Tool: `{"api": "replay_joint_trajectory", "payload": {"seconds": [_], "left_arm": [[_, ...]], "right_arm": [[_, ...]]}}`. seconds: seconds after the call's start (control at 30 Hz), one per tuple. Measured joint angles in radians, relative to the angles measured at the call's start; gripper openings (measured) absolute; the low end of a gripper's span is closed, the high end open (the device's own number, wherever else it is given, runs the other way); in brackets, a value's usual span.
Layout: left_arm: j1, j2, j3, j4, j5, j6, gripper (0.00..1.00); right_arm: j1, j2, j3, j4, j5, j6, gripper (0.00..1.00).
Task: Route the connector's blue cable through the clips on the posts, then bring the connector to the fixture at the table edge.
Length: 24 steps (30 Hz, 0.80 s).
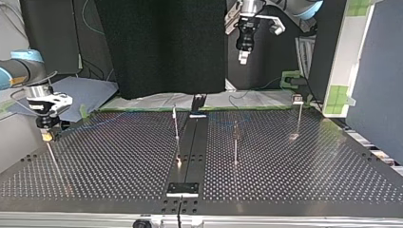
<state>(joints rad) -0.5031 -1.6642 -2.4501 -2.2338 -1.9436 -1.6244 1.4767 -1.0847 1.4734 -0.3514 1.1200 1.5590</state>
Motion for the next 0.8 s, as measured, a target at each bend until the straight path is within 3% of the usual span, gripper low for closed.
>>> {"api": "replay_joint_trajectory", "payload": {"seconds": [0.8], "left_arm": [[0.013, 0.001, 0.001, 0.012, -0.001, 0.0, 1.0]], "right_arm": [[0.0, 0.0, 0.0, 0.0, 0.0, 0.0, 0.67]]}}
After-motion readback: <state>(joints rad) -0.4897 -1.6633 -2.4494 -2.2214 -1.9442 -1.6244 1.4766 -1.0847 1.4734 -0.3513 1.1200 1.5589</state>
